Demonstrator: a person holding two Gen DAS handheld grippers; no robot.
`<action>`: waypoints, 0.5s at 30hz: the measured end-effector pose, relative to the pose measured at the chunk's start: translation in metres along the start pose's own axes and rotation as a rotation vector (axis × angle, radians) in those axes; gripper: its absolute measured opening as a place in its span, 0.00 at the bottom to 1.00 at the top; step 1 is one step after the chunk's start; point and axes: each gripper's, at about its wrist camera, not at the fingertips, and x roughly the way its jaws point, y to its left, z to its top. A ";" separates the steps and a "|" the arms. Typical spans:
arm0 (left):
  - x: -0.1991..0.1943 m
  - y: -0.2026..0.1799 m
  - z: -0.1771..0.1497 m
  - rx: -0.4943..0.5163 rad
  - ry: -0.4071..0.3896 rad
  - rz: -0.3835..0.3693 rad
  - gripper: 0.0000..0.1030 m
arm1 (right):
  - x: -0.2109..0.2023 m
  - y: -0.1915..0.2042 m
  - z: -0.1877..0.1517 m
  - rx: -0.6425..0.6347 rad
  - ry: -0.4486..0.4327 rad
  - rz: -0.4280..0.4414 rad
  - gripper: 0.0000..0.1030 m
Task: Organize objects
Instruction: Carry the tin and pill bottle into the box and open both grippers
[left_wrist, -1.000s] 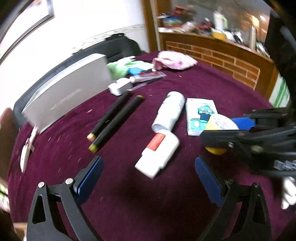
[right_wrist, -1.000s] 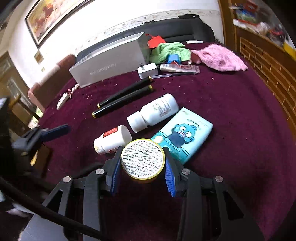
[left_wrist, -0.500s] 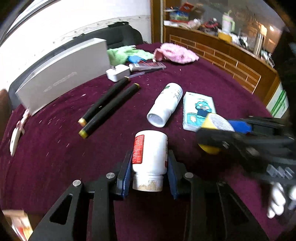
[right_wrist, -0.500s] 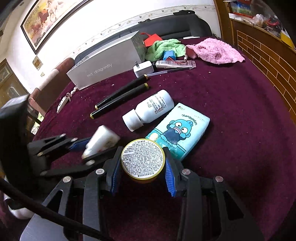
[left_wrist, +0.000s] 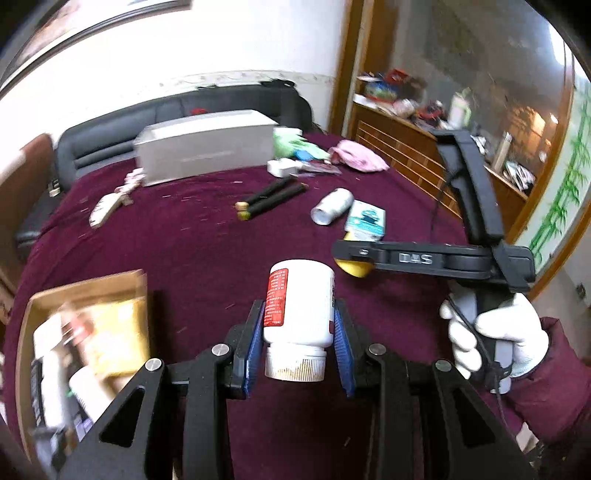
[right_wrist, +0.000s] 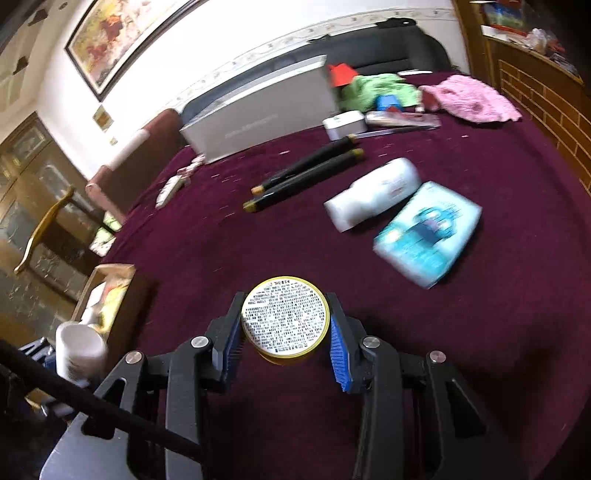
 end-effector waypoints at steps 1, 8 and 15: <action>-0.007 0.008 -0.003 -0.014 -0.007 0.018 0.29 | -0.003 0.012 -0.003 -0.010 -0.001 0.018 0.37; -0.046 0.082 -0.040 -0.190 -0.007 0.112 0.29 | -0.012 0.097 -0.012 -0.126 0.000 0.105 0.37; -0.059 0.117 -0.087 -0.304 0.017 0.119 0.29 | 0.015 0.166 -0.030 -0.206 0.068 0.160 0.37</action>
